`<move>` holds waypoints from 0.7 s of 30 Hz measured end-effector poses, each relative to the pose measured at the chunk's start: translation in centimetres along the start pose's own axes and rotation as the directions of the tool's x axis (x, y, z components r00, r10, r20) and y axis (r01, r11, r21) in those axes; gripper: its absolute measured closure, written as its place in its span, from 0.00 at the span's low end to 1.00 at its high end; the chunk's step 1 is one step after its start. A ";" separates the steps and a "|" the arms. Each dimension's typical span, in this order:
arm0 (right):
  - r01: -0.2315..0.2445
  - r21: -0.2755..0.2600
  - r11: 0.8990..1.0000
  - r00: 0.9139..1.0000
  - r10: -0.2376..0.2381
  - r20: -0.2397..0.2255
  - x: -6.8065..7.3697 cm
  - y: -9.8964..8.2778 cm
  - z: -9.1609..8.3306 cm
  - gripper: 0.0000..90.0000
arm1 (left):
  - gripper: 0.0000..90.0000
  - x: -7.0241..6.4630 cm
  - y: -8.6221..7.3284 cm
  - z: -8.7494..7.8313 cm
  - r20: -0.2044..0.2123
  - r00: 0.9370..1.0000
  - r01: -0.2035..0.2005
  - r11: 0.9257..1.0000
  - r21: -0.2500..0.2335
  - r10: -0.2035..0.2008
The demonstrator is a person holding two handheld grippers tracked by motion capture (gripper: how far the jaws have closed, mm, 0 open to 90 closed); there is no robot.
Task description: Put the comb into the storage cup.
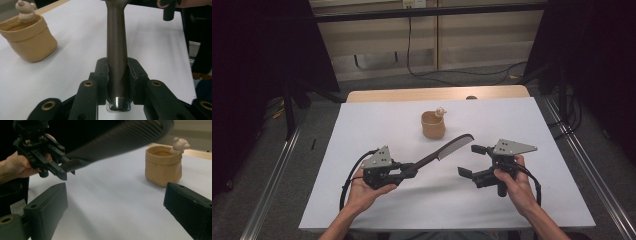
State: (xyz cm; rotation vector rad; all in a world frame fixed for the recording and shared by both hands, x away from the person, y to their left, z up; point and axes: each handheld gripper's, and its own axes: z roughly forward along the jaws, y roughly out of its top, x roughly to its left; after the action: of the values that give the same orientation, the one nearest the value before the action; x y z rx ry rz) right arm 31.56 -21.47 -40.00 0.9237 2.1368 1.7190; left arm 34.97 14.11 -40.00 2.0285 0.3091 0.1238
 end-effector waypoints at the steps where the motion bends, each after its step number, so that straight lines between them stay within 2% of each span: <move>1: 0.014 -0.003 1.000 1.000 -0.014 0.006 0.0 0.0 0.1 0.05 | 0.81 0.0 0.0 0.0 -0.007 1.000 0.004 1.000 -0.006 -0.004; 5: 0.014 0.004 1.000 1.000 -0.014 -0.011 0.1 -0.4 0.6 0.07 | 0.81 0.1 0.0 0.1 -0.001 1.000 0.023 0.999 -0.035 -0.023; 6: 0.017 0.001 1.000 1.000 -0.017 -0.008 0.1 -0.5 0.7 0.07 | 0.81 0.1 -0.1 0.1 0.013 1.000 0.022 0.999 -0.047 -0.022; 10: 0.011 -0.016 1.000 1.000 -0.011 -0.025 0.4 -0.7 1.3 0.06 | 0.81 0.0 0.1 0.1 0.008 1.000 0.013 0.998 -0.068 -0.013; 11: 0.009 -0.025 1.000 0.999 -0.010 -0.037 0.5 -0.6 1.4 0.06 | 0.81 0.0 0.1 0.2 0.013 1.000 0.027 0.996 -0.079 -0.026; 15: 0.000 -0.087 0.996 0.998 -0.005 -0.063 0.9 -0.4 1.5 0.05 | 0.81 -0.1 0.2 0.3 0.007 0.999 0.034 0.993 -0.109 -0.033; 19: -0.007 -0.127 0.992 0.997 -0.004 -0.084 1.1 -0.1 1.7 0.05 | 0.81 0.0 0.3 0.4 0.015 0.999 0.035 0.991 -0.126 -0.034; 21: 0.000 -0.131 0.991 0.996 -0.011 -0.085 1.2 0.1 1.9 0.05 | 0.81 0.0 0.4 0.5 0.012 1.000 0.029 0.991 -0.133 -0.028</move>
State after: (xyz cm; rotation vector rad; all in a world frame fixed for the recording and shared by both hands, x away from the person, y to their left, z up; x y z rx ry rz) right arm 31.68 -19.23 -40.22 0.8219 2.0458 1.9027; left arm 35.13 13.49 -39.88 1.8909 0.3153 0.1130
